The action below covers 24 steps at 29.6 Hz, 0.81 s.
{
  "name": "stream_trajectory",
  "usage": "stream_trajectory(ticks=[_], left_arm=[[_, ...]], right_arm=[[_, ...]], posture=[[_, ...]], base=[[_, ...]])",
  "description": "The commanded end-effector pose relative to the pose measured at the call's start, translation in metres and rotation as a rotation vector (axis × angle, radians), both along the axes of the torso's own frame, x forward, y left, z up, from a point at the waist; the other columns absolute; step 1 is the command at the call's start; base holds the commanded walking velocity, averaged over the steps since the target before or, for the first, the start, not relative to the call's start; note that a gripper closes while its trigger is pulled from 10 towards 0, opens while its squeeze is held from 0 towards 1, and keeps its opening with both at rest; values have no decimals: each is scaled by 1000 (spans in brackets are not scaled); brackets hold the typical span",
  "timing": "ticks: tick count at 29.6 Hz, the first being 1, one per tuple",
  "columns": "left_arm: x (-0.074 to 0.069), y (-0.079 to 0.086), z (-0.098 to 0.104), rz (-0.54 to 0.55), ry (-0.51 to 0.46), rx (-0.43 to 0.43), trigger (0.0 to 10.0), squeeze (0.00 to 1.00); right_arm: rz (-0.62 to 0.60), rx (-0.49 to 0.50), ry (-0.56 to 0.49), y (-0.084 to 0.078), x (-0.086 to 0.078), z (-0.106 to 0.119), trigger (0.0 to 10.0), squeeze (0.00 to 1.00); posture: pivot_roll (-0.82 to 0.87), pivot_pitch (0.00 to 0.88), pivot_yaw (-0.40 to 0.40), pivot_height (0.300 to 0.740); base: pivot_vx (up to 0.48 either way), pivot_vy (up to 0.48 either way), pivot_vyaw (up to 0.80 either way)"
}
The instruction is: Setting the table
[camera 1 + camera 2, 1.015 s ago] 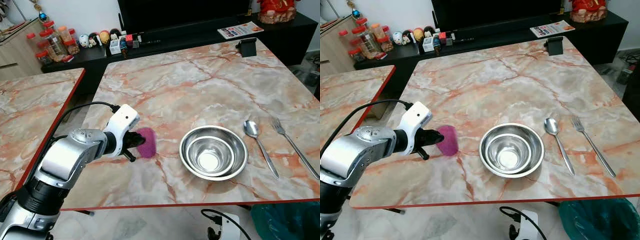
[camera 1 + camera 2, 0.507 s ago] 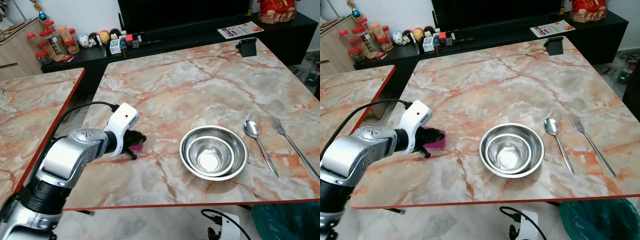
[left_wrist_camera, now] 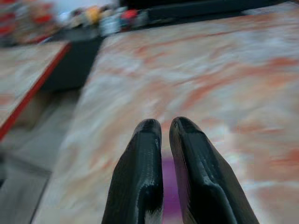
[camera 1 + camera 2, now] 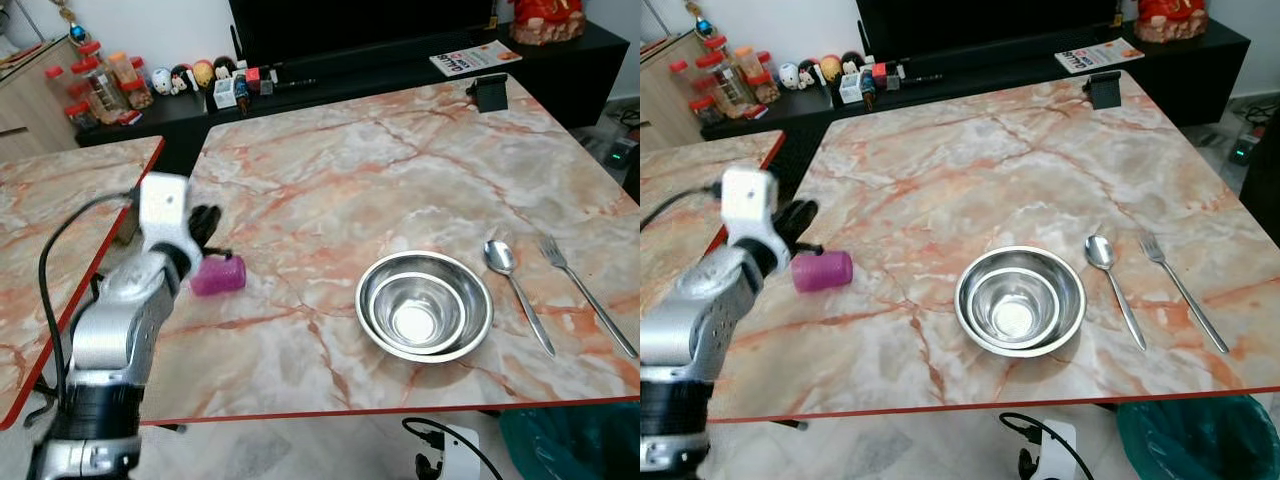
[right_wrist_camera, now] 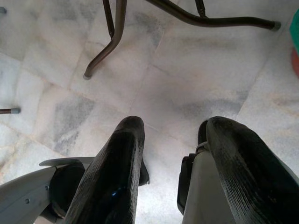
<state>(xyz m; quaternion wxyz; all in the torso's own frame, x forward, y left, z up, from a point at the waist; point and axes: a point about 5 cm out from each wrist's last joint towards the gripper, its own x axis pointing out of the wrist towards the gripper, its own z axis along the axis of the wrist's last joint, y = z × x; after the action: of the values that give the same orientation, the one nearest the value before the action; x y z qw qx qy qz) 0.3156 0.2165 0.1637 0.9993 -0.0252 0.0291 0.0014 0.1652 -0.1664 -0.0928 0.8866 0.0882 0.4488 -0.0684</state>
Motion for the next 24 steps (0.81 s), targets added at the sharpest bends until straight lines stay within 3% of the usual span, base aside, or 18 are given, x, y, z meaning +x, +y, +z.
stream_trajectory(ticks=[1, 9, 15, 18, 19, 24], left_arm=[[-5, 16, -8, 87, -6, -1, 10000, 0], [-11, 22, -26, 158, -29, -106, 10000, 0], [-26, 34, -60, 216, 33, 62, 10000, 0], [-32, 38, -68, 239, 51, 94, 10000, 0], [-40, 46, -73, 314, 43, 72, 10000, 0], [-50, 59, -66, 415, -31, 116, 10000, 0]], right_arm=[[4, 15, 10, 6, -3, -2, 10000, 0], [16, 9, 10, 4, -2, -1, 10000, 0], [10, 14, 2, 5, -1, -1, 10000, 0], [8, 14, -2, 5, 0, 0, 10000, 0], [8, 13, -10, 3, 1, 0, 10000, 0], [10, 8, -20, 0, 4, 2, 10000, 0]], posture=[[108, 44, 170, 740], [112, 46, 163, 740], [106, 36, 159, 740], [106, 35, 157, 740], [106, 38, 148, 740], [116, 35, 141, 740]], base=[[0, 0, 0], [0, 0, 0], [0, 0, 0], [0, 0, 0], [0, 0, 0], [0, 0, 0]])
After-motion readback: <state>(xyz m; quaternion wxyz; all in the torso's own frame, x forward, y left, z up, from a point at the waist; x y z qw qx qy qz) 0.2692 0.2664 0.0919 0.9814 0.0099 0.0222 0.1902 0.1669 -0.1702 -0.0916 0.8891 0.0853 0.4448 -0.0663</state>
